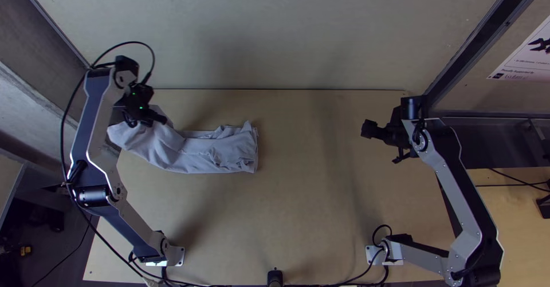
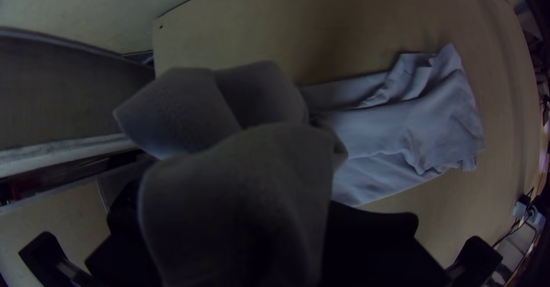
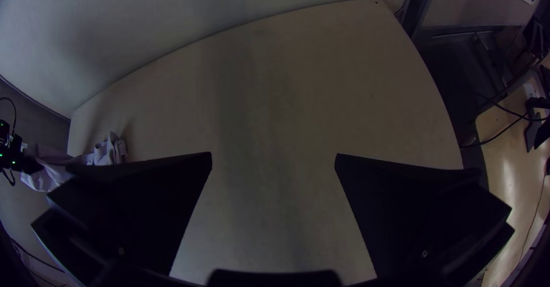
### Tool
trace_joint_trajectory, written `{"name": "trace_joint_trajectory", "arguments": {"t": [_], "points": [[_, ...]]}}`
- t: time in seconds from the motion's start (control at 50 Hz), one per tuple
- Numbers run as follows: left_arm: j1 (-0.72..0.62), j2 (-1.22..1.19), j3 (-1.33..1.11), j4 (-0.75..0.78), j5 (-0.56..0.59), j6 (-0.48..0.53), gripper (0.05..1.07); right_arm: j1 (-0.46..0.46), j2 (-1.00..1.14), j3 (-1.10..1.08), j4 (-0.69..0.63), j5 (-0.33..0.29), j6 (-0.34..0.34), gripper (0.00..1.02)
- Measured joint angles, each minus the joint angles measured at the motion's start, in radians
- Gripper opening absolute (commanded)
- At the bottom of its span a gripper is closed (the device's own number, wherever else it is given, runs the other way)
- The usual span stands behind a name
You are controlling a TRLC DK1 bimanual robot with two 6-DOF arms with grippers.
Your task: Fold the t-shirt
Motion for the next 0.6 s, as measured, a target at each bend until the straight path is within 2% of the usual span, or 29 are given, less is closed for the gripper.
{"name": "trace_joint_trajectory", "arguments": {"t": [0.24,0.6], "points": [[-0.165,0.0,0.0,-0.004,-0.007,-0.079,0.08,-0.037,-0.056,-0.039,0.006,0.007,-0.001,0.98],[-0.412,0.07,0.029,-0.011,-0.016,-0.23,0.08,-0.037,-0.103,-0.093,0.03,0.007,0.0,0.98]]}}
